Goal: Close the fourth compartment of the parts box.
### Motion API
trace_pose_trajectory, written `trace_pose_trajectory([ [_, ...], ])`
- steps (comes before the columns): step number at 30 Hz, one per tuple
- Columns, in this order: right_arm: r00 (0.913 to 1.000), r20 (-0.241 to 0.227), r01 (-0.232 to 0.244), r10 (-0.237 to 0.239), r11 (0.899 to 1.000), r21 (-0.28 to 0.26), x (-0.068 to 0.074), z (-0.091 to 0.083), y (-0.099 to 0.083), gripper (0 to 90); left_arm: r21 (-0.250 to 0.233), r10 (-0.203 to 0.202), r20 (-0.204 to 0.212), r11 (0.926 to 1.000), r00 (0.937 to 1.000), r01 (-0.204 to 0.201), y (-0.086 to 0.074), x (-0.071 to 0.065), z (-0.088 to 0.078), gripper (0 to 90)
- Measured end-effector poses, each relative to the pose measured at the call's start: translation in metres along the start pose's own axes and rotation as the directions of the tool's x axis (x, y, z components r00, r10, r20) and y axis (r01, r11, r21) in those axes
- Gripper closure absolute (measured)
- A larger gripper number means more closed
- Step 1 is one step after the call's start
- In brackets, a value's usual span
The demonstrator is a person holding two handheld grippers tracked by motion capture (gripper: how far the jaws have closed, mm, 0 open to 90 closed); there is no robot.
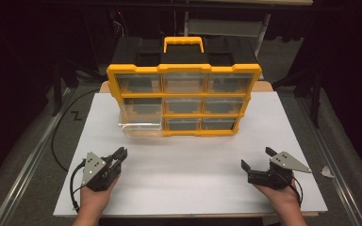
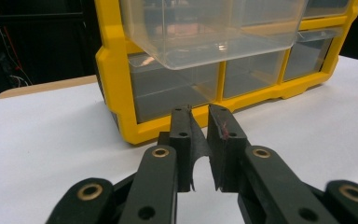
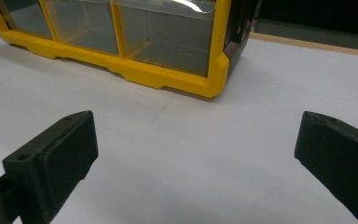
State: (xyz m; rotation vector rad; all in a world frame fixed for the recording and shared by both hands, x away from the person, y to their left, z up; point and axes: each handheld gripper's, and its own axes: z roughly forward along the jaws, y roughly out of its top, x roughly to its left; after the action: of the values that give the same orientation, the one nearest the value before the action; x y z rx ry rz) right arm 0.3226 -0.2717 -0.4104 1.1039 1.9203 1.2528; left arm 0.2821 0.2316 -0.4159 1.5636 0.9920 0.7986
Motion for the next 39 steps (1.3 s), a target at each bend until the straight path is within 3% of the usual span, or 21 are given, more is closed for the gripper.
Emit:
trace_pose_trajectory([
  [9,1.0000,-0.002,0.002,-0.002,1.000,0.005,0.0003,0.0006,0.0001,0.6,0.001,-0.002,0.005,1.0000,1.0000,0.002,0.0006,0.0011,-0.0011,89.2],
  [33,0.9998,-0.017,0.003,-0.003,1.000,0.005,0.0009,0.0000,0.0012,0.6,-0.010,-0.021,0.029,0.9997,0.9994,0.021,-0.0006,-0.0051,0.0001,89.5],
  [39,0.9999,-0.014,0.004,-0.004,1.000,0.004,0.0006,-0.0001,0.0012,0.6,-0.033,-0.054,0.024,0.9979,0.9983,0.055,0.0023,-0.0069,0.0015,89.5],
])
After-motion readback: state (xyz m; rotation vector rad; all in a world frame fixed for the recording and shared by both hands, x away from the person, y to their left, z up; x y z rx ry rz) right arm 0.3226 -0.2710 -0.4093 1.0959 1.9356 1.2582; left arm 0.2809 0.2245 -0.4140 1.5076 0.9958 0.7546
